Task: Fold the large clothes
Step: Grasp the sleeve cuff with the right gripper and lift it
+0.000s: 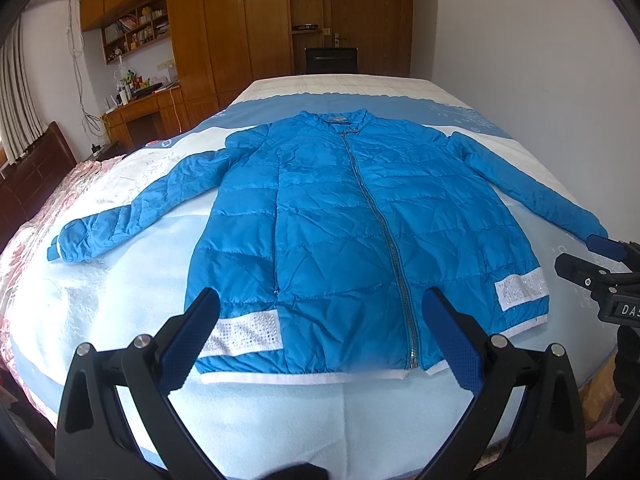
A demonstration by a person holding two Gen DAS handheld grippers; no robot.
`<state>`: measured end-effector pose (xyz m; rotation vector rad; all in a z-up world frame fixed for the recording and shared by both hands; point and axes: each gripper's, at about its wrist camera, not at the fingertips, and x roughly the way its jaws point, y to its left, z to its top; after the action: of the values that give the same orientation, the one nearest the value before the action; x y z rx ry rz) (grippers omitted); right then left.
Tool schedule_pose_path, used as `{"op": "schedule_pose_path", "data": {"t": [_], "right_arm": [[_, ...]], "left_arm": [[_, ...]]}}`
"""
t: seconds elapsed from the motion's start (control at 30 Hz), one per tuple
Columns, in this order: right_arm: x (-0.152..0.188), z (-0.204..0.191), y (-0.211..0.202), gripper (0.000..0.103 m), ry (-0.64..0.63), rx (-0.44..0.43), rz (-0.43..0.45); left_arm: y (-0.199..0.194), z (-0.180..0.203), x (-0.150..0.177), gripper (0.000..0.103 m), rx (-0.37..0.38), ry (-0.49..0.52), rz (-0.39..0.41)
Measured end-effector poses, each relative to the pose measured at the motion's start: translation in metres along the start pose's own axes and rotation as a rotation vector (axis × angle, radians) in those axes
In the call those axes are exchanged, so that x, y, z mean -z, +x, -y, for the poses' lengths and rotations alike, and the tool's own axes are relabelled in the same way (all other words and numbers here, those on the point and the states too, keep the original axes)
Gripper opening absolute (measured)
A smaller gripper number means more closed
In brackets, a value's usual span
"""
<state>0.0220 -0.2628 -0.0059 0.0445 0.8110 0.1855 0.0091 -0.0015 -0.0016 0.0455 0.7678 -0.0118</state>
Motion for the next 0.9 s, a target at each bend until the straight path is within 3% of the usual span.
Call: {"op": "schedule_pose_path", "data": {"t": [0.2, 0.4, 0.53, 0.63, 0.7, 0.9], "right_arm": [[-0.008, 0.025, 0.011, 0.099, 0.030, 0.079, 0.036], [-0.018, 0.076, 0.032, 0.098, 0.123, 0.074, 0.006], [-0.023, 0.145, 0.041, 0.098, 0.278, 0.086, -0.009], [-0.020, 0.208, 0.042, 0.098, 0.416, 0.142, -0.010], [-0.015, 0.257, 0.043, 0.098, 0.506, 0.206, -0.041], [0.011, 0.356, 0.045, 0.098, 0.728, 0.249, -0.126]], "left_arm": [[0.025, 0.010, -0.014, 0.100, 0.072, 0.015, -0.025], [0.064, 0.038, -0.051, 0.100, 0.124, 0.078, -0.044], [0.101, 0.059, -0.081, 0.100, 0.158, 0.101, -0.048], [0.135, 0.070, -0.104, 0.100, 0.216, 0.083, -0.117], [0.156, 0.074, -0.117, 0.100, 0.223, 0.060, -0.152], [0.208, 0.083, -0.145, 0.099, 0.223, 0.023, -0.206]]}}
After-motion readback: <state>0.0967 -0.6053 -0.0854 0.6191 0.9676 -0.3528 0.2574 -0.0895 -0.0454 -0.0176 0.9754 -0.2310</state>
